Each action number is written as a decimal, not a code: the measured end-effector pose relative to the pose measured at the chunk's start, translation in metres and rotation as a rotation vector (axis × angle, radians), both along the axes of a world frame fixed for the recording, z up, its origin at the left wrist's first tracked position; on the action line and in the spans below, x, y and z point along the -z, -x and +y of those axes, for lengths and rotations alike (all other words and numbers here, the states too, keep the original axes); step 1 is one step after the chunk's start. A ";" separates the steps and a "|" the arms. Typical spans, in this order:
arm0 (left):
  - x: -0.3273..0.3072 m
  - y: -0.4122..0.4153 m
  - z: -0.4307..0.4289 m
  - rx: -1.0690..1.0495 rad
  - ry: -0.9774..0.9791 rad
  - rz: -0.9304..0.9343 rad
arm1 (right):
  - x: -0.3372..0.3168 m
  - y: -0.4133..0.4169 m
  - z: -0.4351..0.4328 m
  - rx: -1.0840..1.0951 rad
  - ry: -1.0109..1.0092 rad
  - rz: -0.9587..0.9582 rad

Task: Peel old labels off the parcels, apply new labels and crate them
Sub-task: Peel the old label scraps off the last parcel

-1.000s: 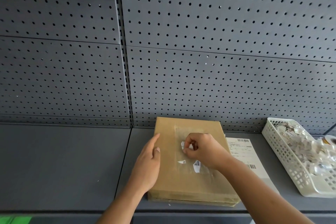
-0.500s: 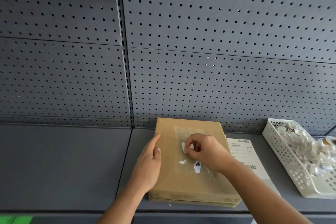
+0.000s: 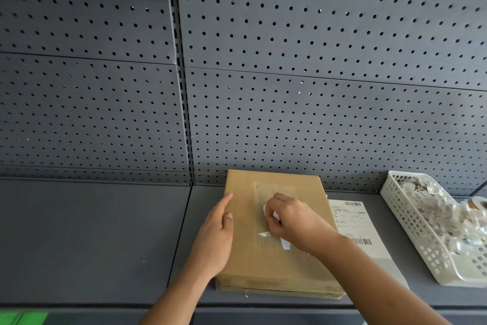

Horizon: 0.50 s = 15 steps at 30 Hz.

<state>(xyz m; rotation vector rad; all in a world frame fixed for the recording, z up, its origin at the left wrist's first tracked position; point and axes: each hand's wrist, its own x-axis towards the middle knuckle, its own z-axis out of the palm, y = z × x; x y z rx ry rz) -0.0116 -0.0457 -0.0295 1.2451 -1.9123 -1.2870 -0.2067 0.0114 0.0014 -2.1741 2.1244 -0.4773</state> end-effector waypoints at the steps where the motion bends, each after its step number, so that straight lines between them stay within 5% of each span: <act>1: 0.000 0.000 0.000 0.000 0.000 0.002 | 0.000 0.000 0.000 0.014 -0.008 -0.019; 7: -0.001 0.000 0.000 0.006 0.002 -0.001 | -0.011 0.007 0.003 0.071 -0.044 -0.240; 15: -0.002 -0.001 0.001 0.008 -0.005 0.004 | -0.022 0.007 -0.003 0.098 -0.166 -0.262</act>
